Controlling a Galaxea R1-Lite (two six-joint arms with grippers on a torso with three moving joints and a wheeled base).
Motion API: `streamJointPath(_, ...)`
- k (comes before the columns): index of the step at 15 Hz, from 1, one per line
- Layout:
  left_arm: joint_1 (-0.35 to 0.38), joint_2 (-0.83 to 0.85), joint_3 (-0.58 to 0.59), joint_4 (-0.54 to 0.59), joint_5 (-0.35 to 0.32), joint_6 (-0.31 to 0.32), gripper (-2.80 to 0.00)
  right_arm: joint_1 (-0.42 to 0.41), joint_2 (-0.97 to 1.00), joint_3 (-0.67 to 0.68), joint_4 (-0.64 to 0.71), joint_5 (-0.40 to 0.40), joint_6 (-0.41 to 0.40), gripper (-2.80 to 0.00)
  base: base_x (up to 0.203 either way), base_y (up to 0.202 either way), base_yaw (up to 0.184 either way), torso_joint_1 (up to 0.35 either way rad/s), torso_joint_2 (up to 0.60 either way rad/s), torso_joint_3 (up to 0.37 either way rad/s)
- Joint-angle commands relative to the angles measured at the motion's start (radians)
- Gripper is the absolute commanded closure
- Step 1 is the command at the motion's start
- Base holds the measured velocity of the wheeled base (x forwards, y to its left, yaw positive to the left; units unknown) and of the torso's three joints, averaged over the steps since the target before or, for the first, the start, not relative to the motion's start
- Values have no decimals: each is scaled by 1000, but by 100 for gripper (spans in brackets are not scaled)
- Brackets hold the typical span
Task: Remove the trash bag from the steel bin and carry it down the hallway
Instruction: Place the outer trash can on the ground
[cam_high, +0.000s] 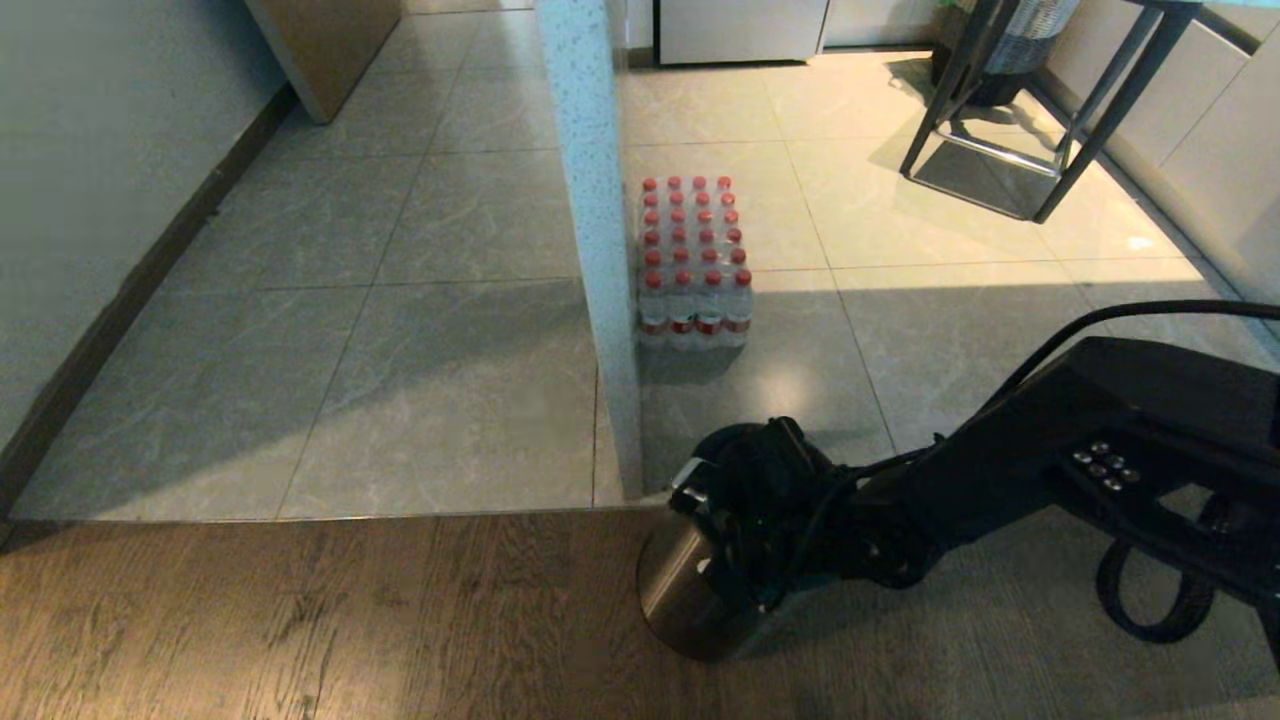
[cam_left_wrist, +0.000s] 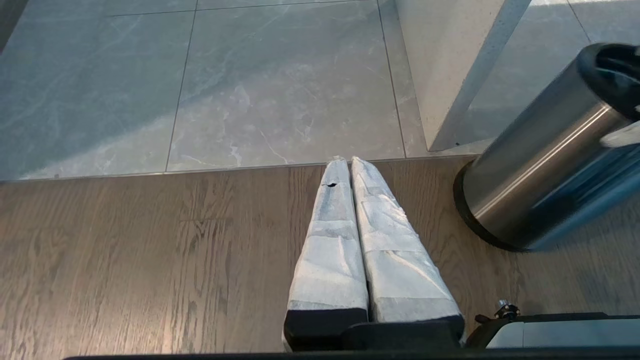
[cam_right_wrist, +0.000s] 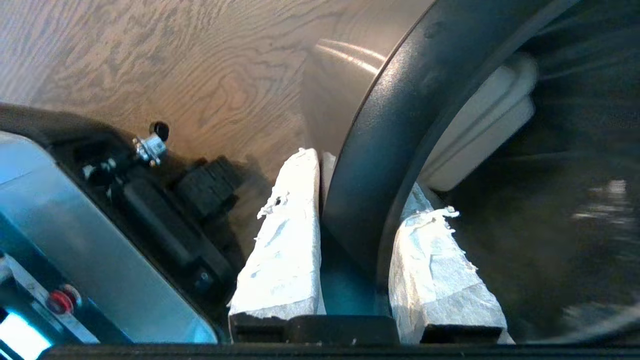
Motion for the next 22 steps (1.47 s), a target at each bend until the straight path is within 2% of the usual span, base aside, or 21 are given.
streamJointPath(1,0,0,0,0,0,0,0,-1,-71,34,-15,-7,-18,0,0,0,0,0,0,0)
streamJointPath(8,0,0,0,0,0,0,0,0,-183,60,-40,-5,-37,0,0,0,0,0,0,0)
streamJointPath(14,0,0,0,0,0,0,0,1,-396,195,-30,-1,-63,0,0,0,0,0,0,0)
streamJointPath(22,0,0,0,0,0,0,0,3,-645,216,116,-6,-72,0,0,0,0,0,0,0)
